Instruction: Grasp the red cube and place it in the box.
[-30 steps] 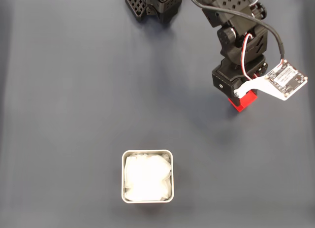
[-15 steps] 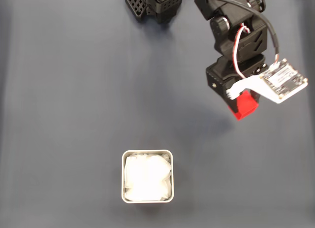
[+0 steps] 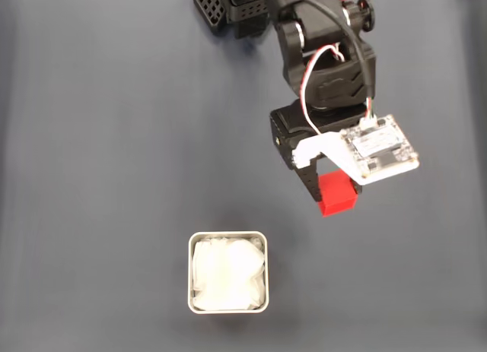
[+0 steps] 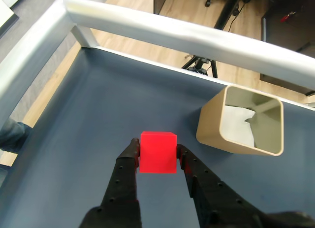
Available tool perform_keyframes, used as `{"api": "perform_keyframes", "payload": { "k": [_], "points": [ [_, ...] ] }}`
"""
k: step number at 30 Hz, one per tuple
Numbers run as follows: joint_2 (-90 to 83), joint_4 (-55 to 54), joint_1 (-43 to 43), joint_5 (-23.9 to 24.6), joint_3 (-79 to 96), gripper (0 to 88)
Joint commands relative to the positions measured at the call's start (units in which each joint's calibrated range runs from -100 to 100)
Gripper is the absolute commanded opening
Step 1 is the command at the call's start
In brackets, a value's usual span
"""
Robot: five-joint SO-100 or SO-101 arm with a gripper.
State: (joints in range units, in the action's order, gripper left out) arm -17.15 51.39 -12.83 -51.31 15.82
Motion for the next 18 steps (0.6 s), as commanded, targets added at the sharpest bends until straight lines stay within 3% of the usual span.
{"api": "perform_keyframes", "payload": {
  "k": [1,18],
  "points": [
    [-3.3,0.2,2.2,-0.6,-3.7,2.0],
    [-2.8,1.1,8.9,-0.1,-7.3,1.8]
  ]
}}
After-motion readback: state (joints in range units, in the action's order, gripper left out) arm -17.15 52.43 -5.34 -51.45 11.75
